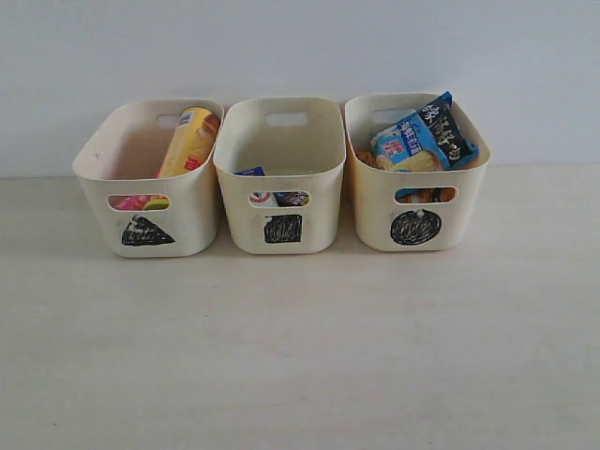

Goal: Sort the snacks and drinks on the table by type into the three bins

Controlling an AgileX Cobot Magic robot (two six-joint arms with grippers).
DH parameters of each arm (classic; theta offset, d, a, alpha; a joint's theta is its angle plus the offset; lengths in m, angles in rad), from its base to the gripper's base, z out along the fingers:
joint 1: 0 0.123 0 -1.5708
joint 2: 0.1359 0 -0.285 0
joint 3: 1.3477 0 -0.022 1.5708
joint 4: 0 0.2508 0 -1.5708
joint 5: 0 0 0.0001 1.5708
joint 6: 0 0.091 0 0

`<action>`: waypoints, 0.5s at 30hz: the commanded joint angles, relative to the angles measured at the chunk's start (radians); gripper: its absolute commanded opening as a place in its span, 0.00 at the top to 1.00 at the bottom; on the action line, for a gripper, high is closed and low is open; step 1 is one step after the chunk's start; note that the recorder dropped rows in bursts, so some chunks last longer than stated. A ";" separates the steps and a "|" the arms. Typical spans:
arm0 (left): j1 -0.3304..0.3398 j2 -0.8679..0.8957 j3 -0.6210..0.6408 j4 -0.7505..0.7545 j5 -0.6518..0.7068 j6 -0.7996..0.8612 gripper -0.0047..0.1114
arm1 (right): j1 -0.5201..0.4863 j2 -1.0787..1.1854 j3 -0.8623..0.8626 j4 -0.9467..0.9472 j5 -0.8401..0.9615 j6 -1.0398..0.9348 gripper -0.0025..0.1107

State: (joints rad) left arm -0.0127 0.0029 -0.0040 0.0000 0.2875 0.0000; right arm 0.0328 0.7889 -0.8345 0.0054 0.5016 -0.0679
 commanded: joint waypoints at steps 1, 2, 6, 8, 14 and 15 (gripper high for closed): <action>0.003 -0.003 0.004 0.000 -0.003 0.009 0.92 | -0.004 -0.161 0.086 0.000 -0.080 0.009 0.98; 0.003 -0.003 0.004 0.000 -0.003 0.009 0.92 | -0.004 -0.188 0.103 0.000 -0.088 0.009 0.98; 0.003 -0.003 0.004 0.000 -0.003 0.009 0.92 | -0.004 -0.345 0.169 0.000 -0.151 0.009 0.98; 0.003 -0.003 0.004 0.000 -0.003 0.009 0.92 | -0.004 -0.440 0.205 0.000 -0.168 0.009 0.98; 0.003 -0.003 0.004 0.000 -0.003 0.009 0.92 | -0.004 -0.548 0.247 0.000 -0.151 0.015 0.98; 0.003 -0.003 0.004 0.000 -0.003 0.009 0.92 | -0.004 -0.558 0.247 0.000 -0.153 0.015 0.98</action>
State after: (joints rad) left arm -0.0127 0.0029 -0.0040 0.0000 0.2875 0.0000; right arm 0.0328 0.2482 -0.5912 0.0072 0.3519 -0.0567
